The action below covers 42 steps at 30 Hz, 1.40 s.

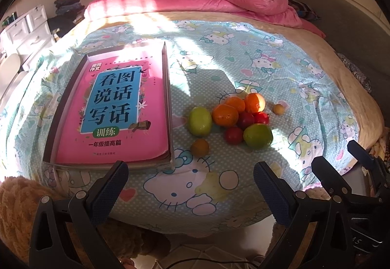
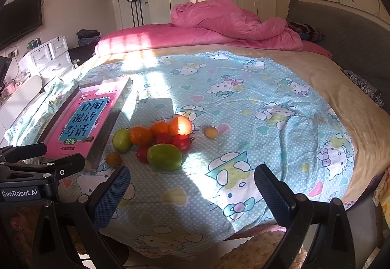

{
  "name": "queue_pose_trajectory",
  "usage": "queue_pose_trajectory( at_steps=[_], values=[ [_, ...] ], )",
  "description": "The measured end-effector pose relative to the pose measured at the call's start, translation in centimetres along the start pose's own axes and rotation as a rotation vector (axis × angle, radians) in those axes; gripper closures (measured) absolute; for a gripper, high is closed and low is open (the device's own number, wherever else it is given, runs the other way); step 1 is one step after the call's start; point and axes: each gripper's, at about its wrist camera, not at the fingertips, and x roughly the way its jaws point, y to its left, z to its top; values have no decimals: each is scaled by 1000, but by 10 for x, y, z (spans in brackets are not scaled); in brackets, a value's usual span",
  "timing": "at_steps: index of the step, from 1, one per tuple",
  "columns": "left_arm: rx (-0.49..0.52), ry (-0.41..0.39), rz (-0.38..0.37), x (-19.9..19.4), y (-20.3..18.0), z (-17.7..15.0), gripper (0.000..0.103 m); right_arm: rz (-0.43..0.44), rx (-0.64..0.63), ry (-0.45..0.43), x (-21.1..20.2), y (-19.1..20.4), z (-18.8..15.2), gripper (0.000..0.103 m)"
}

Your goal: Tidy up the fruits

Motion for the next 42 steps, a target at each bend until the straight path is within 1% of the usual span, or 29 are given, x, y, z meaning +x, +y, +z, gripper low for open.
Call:
queue_pose_trajectory(
  at_steps=[9,20,34,37,39,42],
  values=[
    [2,4,-13,-1,1,-1,0,-25,-5,-1,-1,-1,0,1],
    [4,12,-25,1,0,-1,0,-27,0,1,-1,-3,0,1],
    [11,35,-68,17,6,11,0,-18,2,22,8,-1,-1,1],
    [37,46,-81,26,4,18,0,-10,1,29,12,-1,-1,1],
    [75,50,-84,33,1,26,0,3,3,35,16,0,-1,1],
    [147,65,-112,45,-6,41,0,19,12,58,25,-1,-1,1]
  ],
)
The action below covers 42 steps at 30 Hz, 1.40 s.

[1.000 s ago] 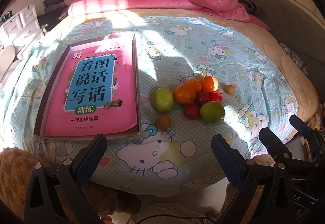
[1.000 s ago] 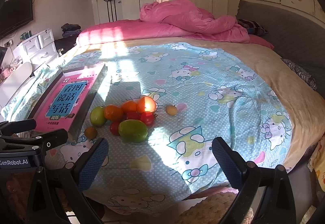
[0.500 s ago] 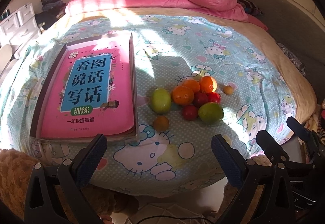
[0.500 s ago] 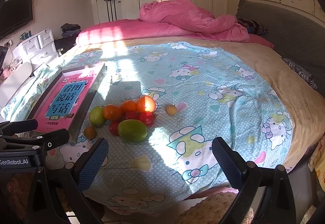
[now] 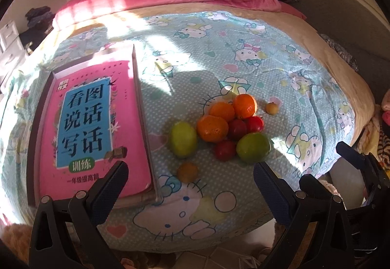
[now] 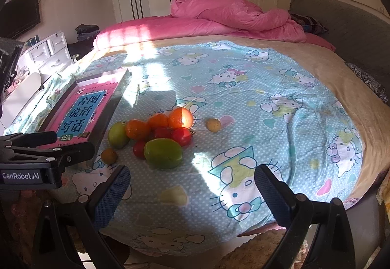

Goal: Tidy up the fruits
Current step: 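Grasp an orange with the left tool while the right tool grasps a green pear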

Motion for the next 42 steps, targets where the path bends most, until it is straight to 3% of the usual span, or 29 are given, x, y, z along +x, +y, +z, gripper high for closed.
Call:
queue_pose_trajectory(
  at_steps=[8,16,22,29,35,37,38,42],
  values=[
    [119,107,-73,37,-5,35,2,39,25,24,19,-3,6,1],
    [197,188,-96,67,-15,51,23,83,26,64,44,2,9,1],
    [209,237,-107,83,-14,52,27,110,30,93,63,9,11,2],
    [227,233,-94,90,-15,54,28,133,28,138,79,14,12,20],
    [262,236,-79,95,-18,56,34,164,42,159,88,13,11,33],
    [281,236,-68,96,-21,56,36,188,46,160,90,14,10,41],
    [297,236,-59,97,-24,56,36,211,52,161,90,14,10,50],
    [327,242,-30,102,-30,55,37,239,69,161,92,12,9,50]
  ],
)
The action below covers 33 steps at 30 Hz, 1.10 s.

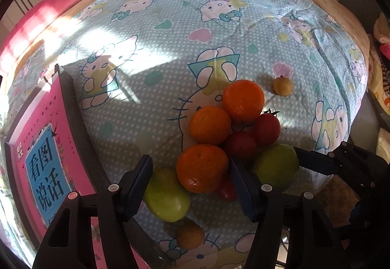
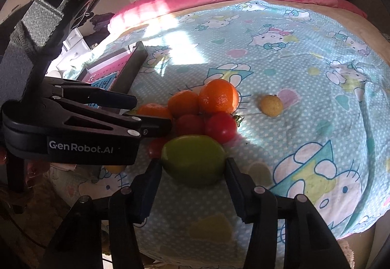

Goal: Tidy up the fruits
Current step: 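Grasp an orange with the left tool while the right tool grasps a green pear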

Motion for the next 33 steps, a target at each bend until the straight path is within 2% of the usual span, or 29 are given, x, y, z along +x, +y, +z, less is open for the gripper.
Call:
queue_pose_trajectory(
  at_steps=[2,3,4,8,14,21,29,33],
  values=[
    [-6,-5,-9,-1,0,0,40,21,24,-6,-2,-3,0,51],
    [-12,-4,-36,-1,1,1,55,27,30,-11,-3,-4,0,51],
    [-24,6,-72,0,2,1,58,27,30,-19,-5,-5,0,51],
    [-10,-2,-71,1,-1,0,58,20,43,-35,-13,-9,-1,51],
    [-68,-33,-122,-5,6,-3,59,-3,64,-64,-23,-17,2,51],
    [-100,-101,-148,-33,14,-3,59,-17,80,-104,-37,-23,7,51],
    [-144,-167,-139,-64,32,-12,59,-14,59,-135,-48,-12,16,51],
    [-175,-183,-111,-73,45,-21,59,-2,33,-138,-47,1,23,51]
  ],
)
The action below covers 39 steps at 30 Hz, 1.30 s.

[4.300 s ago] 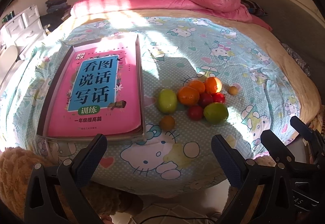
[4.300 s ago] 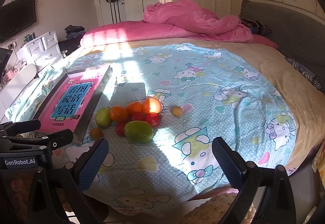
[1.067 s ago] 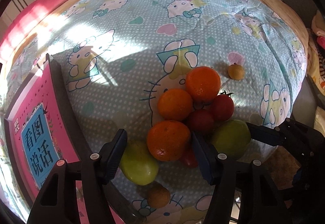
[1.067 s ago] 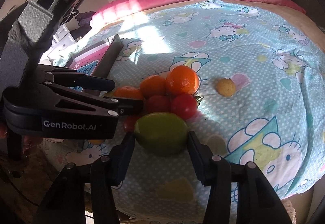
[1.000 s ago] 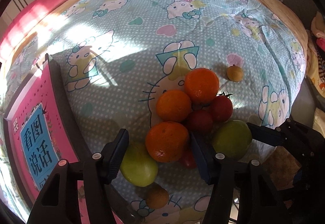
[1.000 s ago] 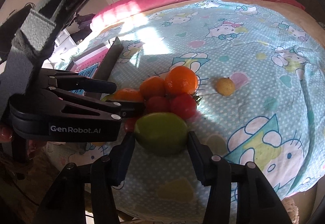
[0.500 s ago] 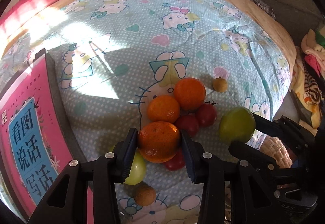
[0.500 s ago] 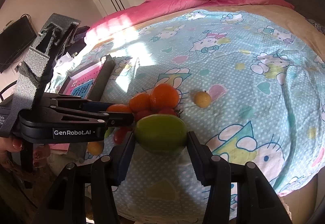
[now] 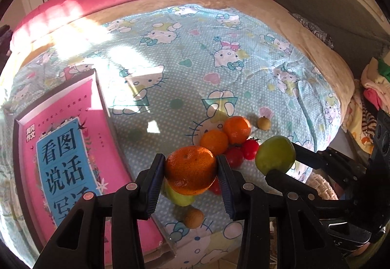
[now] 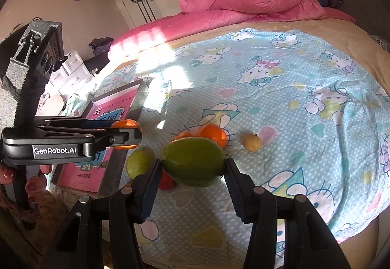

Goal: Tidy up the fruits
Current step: 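Grasp an orange with the left tool while the right tool grasps a green pear, then lower the green pear onto the pink book and open the right tool while the left carries the orange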

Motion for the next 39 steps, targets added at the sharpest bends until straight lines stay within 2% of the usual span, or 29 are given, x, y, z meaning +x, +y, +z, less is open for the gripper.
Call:
queue_pose_trajectory(
  at_steps=[22,32,38,39],
  values=[
    [-185,-62,119,-55,83,-51,59,153,-185,1,16,105,12,51],
    [-292,-43,204,-61,128,-79,59,191,-263,31,27,140,3,51],
    [-353,-32,218,-60,151,-99,59,200,-308,63,37,159,-6,51],
    [-360,-26,226,-59,154,-102,59,201,-315,69,40,163,-7,54]
  ],
)
